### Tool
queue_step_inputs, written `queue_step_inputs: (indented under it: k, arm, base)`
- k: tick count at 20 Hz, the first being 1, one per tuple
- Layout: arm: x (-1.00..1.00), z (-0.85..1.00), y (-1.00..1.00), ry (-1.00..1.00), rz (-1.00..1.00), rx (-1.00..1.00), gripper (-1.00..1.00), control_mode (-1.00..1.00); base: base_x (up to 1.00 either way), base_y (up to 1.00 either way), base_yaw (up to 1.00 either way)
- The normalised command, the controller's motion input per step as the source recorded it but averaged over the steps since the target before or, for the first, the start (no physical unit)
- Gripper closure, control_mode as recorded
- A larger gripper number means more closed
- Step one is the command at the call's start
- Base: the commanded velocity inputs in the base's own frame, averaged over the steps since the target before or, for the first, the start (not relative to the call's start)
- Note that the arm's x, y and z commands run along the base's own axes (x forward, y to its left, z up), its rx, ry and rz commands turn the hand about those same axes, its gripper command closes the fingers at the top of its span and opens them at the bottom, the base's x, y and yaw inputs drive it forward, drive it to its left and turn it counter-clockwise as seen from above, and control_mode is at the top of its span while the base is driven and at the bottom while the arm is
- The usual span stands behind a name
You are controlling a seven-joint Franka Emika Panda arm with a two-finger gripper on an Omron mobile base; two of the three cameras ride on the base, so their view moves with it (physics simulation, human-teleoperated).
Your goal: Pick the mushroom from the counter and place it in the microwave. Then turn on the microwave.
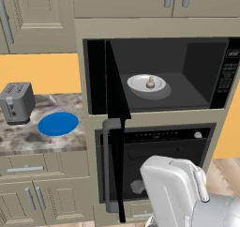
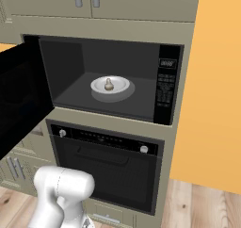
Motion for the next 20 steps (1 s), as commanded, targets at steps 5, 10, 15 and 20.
queue_step_inputs:
  k: [5,10,15,20]
  arm:
    - [0.20,-0.30,0.16,-0.09,-0.01,0.00,-1.00,-1.00]
    - [0.15,-0.34,0.15,-0.28,0.00,0.00,-1.00,-1.00]
    - [0.23,-0.23,0.04,-0.22,0.00,0.00,-1.00,-1.00]
    - [0.18,-0.32,0.00,-0.20,0.00,0.00,-1.00,-1.00]
  base:
    - [0.00,0.00,0.00]
    - [0.00,0.00,0.00]
    - [0.00,0.00,0.00]
    - [0.00,0.00,0.00]
